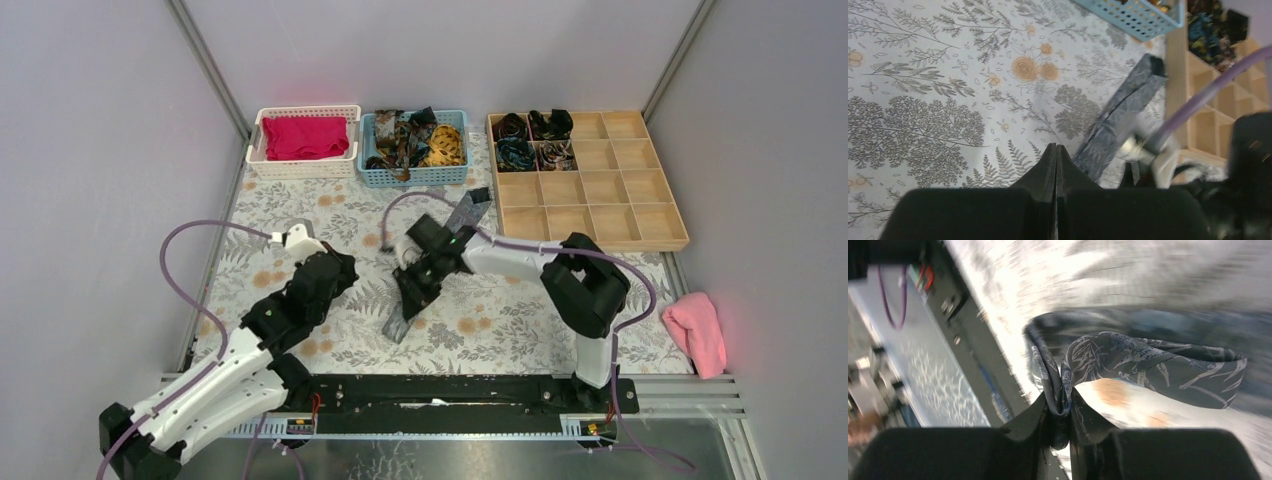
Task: Roll the ties
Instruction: Roll the tie at the center of the board.
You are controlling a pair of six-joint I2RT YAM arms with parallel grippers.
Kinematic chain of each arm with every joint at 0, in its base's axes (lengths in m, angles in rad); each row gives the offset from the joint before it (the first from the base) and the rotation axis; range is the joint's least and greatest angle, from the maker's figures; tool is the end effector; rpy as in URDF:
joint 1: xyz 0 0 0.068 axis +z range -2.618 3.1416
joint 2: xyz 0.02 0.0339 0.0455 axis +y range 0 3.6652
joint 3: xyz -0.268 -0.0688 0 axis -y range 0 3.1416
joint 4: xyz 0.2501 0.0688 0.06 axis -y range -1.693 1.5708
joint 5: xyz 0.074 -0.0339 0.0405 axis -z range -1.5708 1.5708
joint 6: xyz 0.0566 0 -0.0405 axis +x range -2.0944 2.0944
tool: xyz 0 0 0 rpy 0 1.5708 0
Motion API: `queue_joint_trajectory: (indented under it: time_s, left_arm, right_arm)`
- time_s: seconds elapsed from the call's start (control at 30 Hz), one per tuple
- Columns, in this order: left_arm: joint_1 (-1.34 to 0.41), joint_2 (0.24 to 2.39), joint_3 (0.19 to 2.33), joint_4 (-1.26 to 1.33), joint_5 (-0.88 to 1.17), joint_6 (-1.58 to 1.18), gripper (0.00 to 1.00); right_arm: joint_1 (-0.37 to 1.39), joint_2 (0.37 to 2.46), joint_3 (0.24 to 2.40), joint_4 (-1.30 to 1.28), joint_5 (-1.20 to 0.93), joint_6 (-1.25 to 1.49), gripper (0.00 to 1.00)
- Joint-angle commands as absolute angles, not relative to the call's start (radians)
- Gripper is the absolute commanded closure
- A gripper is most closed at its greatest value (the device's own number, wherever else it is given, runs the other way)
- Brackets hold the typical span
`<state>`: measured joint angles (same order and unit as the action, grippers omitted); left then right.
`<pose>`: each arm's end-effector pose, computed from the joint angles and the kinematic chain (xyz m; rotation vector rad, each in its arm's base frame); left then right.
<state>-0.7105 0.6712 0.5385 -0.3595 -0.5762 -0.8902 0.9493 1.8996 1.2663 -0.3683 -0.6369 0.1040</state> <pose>0.1513 -0.0895 0.2492 -0.5259 1.9349 -0.4404 0.2102 0.3514 0.1668 -1.3585 2.3793 1.1783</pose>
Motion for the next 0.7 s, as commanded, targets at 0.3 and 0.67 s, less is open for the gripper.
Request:
queue_joint_trajectory:
  time_s: [0.3,0.67]
  left_arm:
    - [-0.718,0.783,0.546,-0.338,-0.559,-0.827,1.0]
    - [-0.717,0.713,0.478,-0.289,-0.479,-0.772,1.0]
  right_arm:
    - [0.837,1.941,1.309,-0.375,-0.6,0.231,0.79]
    - [0.825,1.915,1.248,-0.207,-0.794,0.314,0.79]
